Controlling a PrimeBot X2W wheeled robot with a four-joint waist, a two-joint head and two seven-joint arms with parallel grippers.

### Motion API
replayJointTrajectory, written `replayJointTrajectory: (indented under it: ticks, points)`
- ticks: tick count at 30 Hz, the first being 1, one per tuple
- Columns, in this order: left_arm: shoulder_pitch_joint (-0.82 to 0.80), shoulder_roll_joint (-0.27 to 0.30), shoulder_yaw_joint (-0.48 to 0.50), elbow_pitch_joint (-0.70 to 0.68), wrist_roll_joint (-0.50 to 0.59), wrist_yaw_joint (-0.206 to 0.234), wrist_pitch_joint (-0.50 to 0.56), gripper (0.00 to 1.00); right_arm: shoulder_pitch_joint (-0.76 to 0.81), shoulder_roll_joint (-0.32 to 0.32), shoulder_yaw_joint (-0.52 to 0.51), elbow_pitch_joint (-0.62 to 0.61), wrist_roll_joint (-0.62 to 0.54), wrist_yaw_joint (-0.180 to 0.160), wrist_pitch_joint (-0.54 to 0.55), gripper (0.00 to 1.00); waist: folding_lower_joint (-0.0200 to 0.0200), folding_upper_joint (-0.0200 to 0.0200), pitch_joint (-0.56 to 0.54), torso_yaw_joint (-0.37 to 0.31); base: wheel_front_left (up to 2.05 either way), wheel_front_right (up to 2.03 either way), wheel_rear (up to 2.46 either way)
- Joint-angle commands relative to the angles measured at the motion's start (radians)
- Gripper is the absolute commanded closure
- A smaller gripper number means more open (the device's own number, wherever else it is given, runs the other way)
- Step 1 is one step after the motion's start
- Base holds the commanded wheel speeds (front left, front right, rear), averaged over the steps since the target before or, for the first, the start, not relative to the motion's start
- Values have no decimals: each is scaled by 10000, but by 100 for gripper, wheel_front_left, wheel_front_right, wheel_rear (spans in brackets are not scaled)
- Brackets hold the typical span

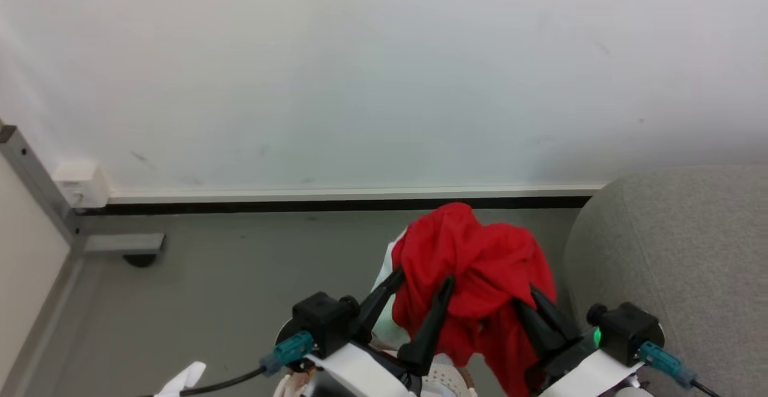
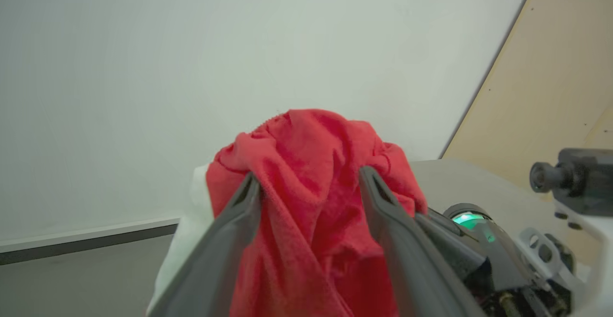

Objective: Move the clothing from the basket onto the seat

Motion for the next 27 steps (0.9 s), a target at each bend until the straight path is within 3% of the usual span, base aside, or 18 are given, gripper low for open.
replayJointTrajectory:
  ticks: [1, 18, 27]
  points:
    - [141, 115, 38, -38, 49, 21, -69, 0, 81, -94, -196, -86, 126, -21, -2, 100, 0, -1, 56, -441, 0, 0, 0]
    - [-246, 539, 163, -11, 687, 249, -854, 0, 149, -1082, -2299, -1240, 564, -21, -2, 100, 0, -1, 714, -4322, 0, 0, 0]
    - [-428, 540, 112, 506, 819, 248, -1089, 0, 479, -1131, -2658, -1608, 730, -21, -2, 100, 0, -1, 923, -5559, 0, 0, 0]
